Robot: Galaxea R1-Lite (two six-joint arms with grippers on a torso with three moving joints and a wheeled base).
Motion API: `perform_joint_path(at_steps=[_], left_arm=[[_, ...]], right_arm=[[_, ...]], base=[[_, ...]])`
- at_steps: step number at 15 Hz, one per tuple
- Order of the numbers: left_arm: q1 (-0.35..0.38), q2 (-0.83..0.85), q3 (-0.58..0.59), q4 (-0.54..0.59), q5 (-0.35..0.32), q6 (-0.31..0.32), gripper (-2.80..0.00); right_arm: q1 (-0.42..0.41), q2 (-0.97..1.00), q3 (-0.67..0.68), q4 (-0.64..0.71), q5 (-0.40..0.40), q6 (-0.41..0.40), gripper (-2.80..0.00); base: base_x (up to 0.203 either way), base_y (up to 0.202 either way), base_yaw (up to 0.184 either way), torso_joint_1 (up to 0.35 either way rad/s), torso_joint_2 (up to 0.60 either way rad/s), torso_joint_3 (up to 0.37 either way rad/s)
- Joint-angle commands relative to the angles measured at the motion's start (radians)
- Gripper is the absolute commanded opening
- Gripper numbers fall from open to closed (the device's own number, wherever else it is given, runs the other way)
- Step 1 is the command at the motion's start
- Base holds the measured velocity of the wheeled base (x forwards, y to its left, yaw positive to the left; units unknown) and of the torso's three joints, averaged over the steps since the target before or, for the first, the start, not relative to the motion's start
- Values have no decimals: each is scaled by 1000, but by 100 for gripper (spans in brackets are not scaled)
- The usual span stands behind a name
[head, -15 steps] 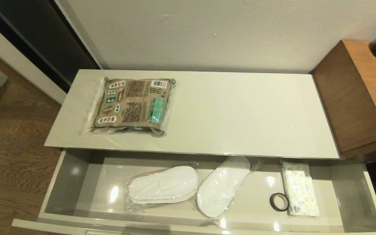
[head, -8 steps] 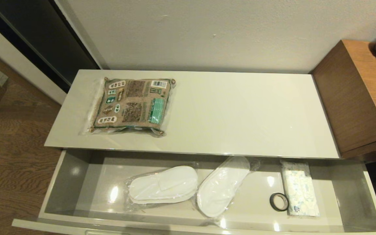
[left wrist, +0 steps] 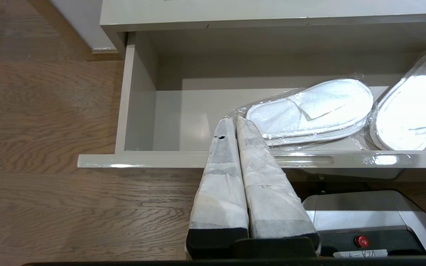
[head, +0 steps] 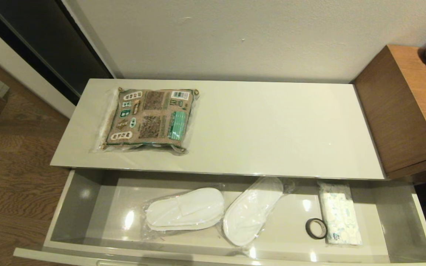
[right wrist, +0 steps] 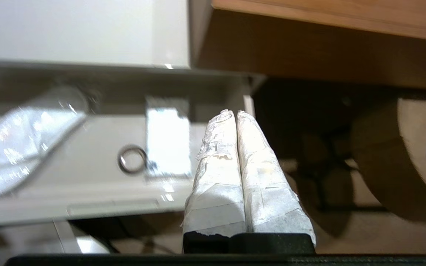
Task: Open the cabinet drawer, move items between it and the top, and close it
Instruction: Pick up the solid drinks on the table
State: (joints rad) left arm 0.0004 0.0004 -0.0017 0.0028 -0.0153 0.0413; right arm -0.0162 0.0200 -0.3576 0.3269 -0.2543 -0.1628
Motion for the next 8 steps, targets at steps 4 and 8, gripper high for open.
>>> perform_joint_path(at_steps=[4,8], left_arm=[[0,1,0,0,0,0,-280],[1,1,0,0,0,0,-280]], right_arm=[[1,-20,339,-475,362,26,-280],[1,-20,353,-451,424,139,-280]], base=[[0,0,0,0,0,0],[0,0,0,0,0,0]])
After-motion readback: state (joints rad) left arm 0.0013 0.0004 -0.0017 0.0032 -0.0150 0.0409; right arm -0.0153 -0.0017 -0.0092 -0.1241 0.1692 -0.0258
